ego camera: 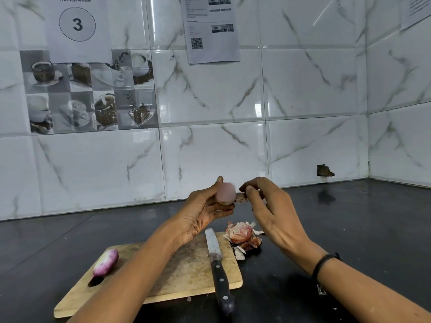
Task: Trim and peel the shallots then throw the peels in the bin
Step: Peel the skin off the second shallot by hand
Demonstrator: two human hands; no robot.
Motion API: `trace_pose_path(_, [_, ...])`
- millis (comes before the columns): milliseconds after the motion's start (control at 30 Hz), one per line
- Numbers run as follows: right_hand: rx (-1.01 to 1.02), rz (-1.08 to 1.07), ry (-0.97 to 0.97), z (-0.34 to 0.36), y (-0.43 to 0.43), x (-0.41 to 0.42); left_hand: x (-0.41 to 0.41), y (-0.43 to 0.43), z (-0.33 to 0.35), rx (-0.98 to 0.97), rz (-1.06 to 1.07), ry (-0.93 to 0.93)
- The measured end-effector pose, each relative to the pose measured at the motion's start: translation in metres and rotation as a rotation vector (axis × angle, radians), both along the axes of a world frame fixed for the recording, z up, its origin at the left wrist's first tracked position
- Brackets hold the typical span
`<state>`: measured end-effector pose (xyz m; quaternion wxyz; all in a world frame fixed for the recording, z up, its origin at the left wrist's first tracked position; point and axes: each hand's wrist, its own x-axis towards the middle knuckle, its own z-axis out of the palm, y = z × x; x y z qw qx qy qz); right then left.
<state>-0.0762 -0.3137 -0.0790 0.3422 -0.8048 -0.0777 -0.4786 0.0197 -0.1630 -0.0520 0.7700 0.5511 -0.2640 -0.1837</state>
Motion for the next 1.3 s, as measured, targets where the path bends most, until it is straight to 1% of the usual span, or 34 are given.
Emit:
trace_pose_path(133, [-0.089, 0.008, 0.005, 0.001, 0.001, 0.000, 0.000, 0.000, -0.001, -0.015, -0.023, -0.033])
trace_pose_path(267, [-0.194, 0.011, -0.052, 0.000, -0.001, 0.006, -0.002, 0.000, -0.002, 0.021, -0.049, -0.108])
trace_pose_path(433, [-0.209, 0.043, -0.123, 0.001, -0.003, 0.006, -0.004, -0.004, -0.003, 0.076, -0.040, -0.167])
trace_pose_path(533, [-0.201, 0.043, -0.103, 0.001, -0.001, 0.007, -0.007, -0.004, -0.002, 0.128, -0.037, -0.204])
trace_pose_path(667, [-0.141, 0.030, -0.060, 0.002, -0.001, 0.004, -0.011, -0.003, -0.001, 0.158, -0.042, -0.216])
trace_pose_path(867, [-0.185, 0.096, -0.027, 0.003, 0.000, 0.004, -0.013, -0.002, -0.003, 0.158, -0.043, -0.181])
trace_pose_path(1033, [-0.187, 0.110, -0.044, 0.002, 0.001, 0.004, -0.016, -0.004, -0.001, 0.195, -0.012, -0.216])
trace_pose_path(1200, [-0.151, 0.038, -0.068, 0.002, 0.001, 0.003, -0.020, -0.003, 0.003, 0.186, 0.005, -0.241])
trace_pose_path(1300, [-0.163, -0.009, -0.091, 0.002, 0.001, 0.001, -0.020, -0.003, 0.002, 0.195, 0.028, -0.228])
